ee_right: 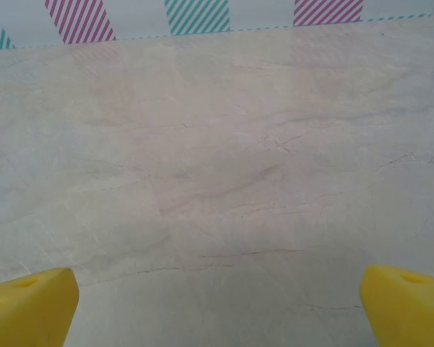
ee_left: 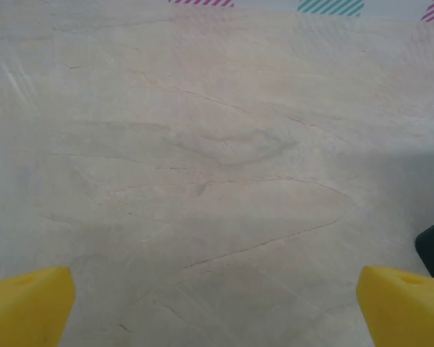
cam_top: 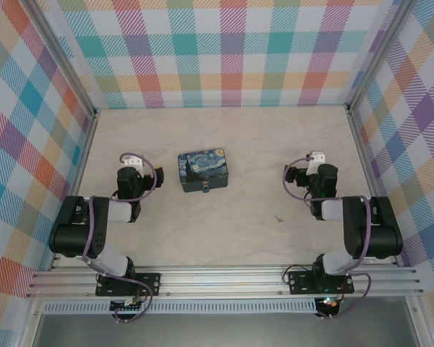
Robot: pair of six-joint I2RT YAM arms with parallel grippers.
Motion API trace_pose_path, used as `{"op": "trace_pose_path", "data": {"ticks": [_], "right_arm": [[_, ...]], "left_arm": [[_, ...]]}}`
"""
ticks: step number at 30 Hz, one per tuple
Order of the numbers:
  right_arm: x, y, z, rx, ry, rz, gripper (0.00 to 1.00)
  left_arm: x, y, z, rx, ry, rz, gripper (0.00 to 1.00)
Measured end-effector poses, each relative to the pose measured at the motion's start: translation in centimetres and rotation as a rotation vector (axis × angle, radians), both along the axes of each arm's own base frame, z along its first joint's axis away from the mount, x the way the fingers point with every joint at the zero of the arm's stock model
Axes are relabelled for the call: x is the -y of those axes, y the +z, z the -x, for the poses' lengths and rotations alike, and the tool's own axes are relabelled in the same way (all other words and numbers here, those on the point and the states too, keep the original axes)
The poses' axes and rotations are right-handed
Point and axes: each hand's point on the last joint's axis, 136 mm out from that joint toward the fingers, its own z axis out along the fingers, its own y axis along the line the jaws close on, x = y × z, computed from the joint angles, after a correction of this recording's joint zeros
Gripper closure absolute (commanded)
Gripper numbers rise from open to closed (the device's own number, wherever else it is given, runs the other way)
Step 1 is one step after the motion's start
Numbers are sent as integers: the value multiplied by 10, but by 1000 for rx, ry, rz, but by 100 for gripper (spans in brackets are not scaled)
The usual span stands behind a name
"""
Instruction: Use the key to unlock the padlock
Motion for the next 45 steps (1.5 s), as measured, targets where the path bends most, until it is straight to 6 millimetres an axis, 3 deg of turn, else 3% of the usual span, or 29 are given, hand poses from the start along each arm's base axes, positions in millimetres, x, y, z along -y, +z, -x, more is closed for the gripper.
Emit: {"op": "trace_pose_path", "data": {"ticks": [30,32,37,42,45], "right_arm": [[0,0,0,0,0,0,0],[1,-1,0,-3,-6,1,0],[2,2,5,-54,-14,-2,0],[-2,43,7,-56,-15,-64,0],[-7,67,13,-80,-16,-121,2]], "left_arm": [[-7,3,3,-7,42,-5,0],[-10,16,7,6,59,-11,0],[-5,76,15,91,59,0,0],[7,142,17,155,16,72,0],[22,168,28,178,-43,127,0]]}}
